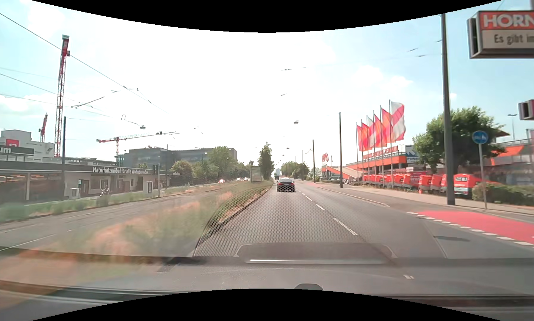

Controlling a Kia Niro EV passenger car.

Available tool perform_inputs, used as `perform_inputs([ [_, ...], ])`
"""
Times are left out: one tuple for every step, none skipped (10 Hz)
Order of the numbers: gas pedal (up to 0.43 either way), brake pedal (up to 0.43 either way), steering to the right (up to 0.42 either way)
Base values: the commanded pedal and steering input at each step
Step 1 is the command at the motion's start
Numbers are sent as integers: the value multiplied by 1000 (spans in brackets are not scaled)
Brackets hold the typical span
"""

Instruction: Follow the waypoints while adhering to traffic rules and regulations

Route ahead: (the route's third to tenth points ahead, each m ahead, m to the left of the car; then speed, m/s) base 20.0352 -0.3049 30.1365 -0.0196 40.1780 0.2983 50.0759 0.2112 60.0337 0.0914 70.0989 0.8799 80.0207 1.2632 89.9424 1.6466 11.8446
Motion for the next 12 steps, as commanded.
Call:
perform_inputs([
  [130, 0, -5],
  [130, 0, -5],
  [130, 0, -5],
  [130, 0, -5],
  [130, 0, -5],
  [130, 0, -5],
  [130, 0, -5],
  [130, 0, -5],
  [130, 0, -5],
  [130, 0, -5],
  [130, 0, -5],
  [130, 0, -6],
])
